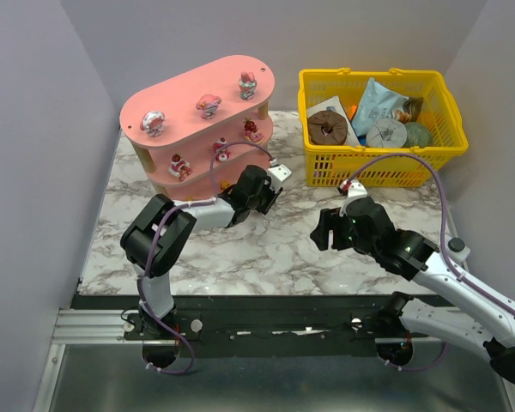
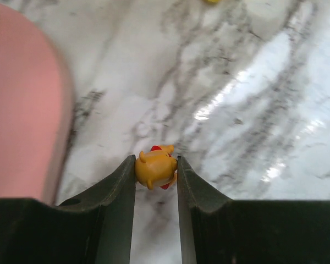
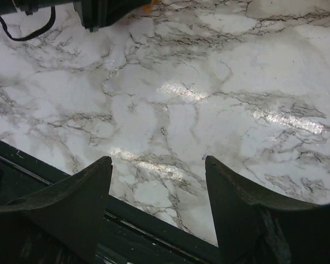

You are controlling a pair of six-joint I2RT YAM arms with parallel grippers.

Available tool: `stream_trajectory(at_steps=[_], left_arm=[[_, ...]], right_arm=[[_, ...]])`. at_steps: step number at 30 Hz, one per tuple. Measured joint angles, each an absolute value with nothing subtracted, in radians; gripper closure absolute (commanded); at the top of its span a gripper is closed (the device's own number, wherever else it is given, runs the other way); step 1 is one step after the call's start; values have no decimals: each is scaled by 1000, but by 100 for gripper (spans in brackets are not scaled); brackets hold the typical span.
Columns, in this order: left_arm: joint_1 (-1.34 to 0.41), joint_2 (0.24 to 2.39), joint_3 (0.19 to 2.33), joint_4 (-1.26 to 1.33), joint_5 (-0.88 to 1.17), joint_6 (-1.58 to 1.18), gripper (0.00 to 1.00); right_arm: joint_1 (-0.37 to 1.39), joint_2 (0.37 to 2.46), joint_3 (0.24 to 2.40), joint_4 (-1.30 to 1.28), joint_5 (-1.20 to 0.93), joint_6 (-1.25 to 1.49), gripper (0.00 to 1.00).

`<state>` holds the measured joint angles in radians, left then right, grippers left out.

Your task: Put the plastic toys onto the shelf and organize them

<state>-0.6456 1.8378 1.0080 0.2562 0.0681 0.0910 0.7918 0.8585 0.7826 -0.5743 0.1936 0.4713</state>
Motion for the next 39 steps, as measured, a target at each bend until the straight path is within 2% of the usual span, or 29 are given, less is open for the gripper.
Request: stream_trajectory(at_steps=[8,13,29,35,39], left_arm=[[-753,1794,949,252,69,43,82],[-789,1780,931,251,71,9,78],[-807,1780,923,249,72,-27,67],[-807,1780,926,242,72,-22,60],[-807,1780,937,228,78,-16,49]], right_arm=[[792,821,754,-570,189,471,24],[792,804,743,-570,189,471,24],[792,801,732,-570,188,472,24],[792,811,732,-569,185,471,24],[792,814,732,-568,183,471,24]])
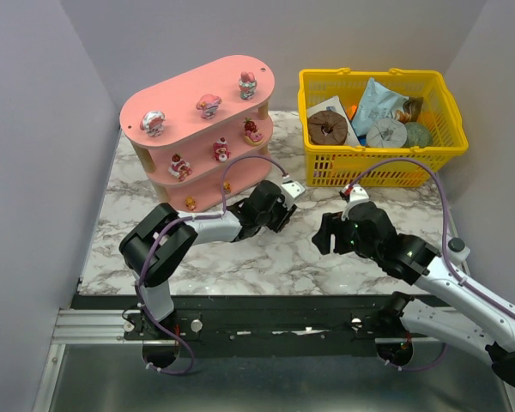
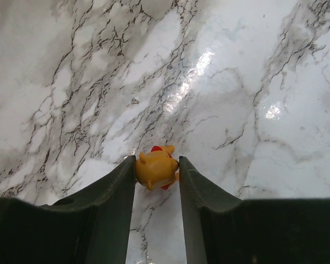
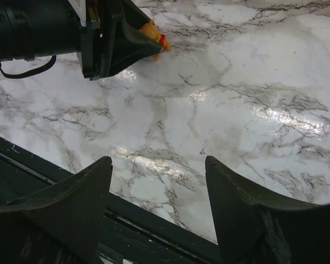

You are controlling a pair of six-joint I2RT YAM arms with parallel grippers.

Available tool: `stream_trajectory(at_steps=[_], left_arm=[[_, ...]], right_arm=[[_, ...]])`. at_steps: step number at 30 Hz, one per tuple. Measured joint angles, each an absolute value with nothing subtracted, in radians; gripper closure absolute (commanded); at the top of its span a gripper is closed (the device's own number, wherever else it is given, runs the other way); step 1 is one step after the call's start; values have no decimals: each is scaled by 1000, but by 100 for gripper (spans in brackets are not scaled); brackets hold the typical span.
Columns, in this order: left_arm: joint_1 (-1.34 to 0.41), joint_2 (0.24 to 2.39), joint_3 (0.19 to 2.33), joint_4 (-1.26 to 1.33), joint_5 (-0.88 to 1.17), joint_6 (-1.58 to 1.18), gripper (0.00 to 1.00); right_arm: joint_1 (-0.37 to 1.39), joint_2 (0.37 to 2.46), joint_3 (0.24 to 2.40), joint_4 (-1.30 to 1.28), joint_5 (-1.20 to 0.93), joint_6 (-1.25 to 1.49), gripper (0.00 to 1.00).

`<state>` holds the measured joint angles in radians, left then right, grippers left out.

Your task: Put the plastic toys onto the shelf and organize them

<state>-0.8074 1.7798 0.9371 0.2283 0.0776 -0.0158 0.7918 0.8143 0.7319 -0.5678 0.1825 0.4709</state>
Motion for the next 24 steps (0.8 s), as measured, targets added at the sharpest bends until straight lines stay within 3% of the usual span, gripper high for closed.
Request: stream_trajectory(at_steps=[4,15,24], left_arm=[[-807,1780,950,221,97,-15,43],[-807,1758,955,199,118,9,37],[-810,1600,989,81,120,64,34]], right_arm=[[792,822,732,-562,182,471,24],[792,824,732,-554,182,470,23],[792,824,732,-554,204,490,12]])
